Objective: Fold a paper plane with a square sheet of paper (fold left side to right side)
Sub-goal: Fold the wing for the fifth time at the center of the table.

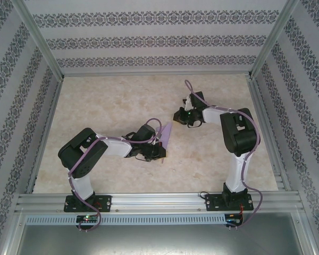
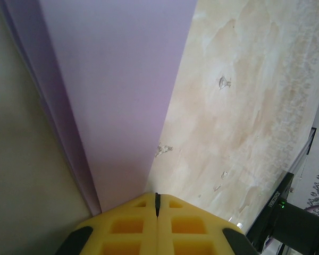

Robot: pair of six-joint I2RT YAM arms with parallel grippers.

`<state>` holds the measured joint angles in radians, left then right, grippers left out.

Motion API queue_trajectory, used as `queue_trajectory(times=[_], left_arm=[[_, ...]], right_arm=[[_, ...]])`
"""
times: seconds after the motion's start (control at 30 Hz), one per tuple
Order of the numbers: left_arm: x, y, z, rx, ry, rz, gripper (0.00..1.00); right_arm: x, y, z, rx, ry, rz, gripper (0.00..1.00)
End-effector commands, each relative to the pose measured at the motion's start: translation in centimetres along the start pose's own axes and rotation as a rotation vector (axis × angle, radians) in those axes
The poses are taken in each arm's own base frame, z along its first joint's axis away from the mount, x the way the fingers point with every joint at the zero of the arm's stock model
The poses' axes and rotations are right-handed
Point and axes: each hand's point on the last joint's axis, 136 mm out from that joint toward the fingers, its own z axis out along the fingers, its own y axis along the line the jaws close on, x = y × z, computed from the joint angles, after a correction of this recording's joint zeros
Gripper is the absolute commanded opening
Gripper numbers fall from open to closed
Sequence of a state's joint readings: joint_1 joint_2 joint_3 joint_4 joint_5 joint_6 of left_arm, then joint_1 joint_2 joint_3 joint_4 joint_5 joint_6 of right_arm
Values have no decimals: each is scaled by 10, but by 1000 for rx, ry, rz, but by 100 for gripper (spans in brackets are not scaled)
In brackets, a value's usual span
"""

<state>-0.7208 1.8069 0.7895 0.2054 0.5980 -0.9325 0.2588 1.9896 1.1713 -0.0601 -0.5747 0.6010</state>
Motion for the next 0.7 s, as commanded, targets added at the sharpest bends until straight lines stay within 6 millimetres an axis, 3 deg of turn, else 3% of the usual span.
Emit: queue_trajectory(times=[0.0, 0.2, 0.37, 0.43, 0.67], left_arm=[[16, 15, -1, -71, 38, -34, 0], [14, 13, -2, -70, 28, -32, 0], [13, 12, -2, -70, 28, -29, 0], [12, 11, -2, -70, 27, -27, 0], [10, 6, -3, -57, 19, -20, 0]], right_arm=[[-8, 23, -30, -23, -65, -69, 6], [54, 48, -47, -118, -12, -55, 7], [104, 62, -29, -170, 101, -13, 8], [113, 59, -21, -158, 121, 2, 8], [119, 44, 10, -123, 162, 55, 7]])
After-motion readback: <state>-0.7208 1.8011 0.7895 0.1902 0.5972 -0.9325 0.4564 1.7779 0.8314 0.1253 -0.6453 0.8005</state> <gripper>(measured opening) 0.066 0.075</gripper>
